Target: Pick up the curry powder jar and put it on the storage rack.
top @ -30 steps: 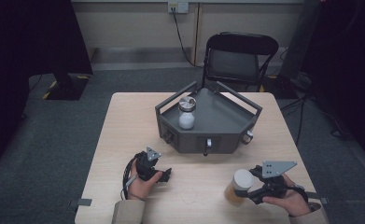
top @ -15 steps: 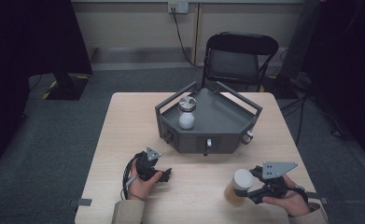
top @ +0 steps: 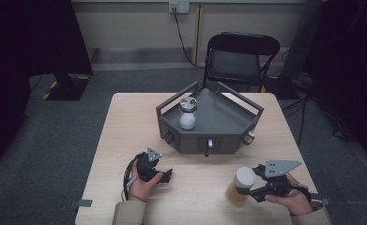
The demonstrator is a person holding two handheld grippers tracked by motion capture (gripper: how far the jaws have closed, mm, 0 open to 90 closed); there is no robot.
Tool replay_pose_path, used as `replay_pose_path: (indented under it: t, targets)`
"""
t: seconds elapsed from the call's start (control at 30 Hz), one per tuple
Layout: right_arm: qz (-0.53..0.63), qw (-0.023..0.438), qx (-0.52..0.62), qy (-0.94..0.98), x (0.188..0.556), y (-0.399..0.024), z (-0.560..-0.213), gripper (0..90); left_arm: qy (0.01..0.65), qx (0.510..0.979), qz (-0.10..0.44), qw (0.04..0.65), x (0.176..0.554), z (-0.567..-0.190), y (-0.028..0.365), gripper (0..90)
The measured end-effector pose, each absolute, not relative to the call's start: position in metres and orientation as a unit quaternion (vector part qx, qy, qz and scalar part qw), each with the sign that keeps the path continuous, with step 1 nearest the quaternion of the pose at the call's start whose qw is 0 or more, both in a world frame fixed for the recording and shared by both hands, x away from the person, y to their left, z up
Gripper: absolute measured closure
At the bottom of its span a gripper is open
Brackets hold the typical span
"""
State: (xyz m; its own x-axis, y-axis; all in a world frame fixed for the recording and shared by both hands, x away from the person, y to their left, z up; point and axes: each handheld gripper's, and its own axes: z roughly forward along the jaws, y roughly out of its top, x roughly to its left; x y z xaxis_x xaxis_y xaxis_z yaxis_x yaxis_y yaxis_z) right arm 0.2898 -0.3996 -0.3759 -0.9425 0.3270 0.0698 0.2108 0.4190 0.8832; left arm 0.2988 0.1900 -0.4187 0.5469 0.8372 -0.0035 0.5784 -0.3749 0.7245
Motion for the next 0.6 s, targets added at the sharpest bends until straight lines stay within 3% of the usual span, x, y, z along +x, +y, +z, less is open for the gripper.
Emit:
replay_pose_path:
  t: [0.6]
  targets:
    - [0.518, 0.072, 0.169, 0.835, 0.293, -0.402, -0.355, 34.4, 0.438, 0.808, 0.186, 0.347, 0.299, -0.419, 0.19, 0.2]
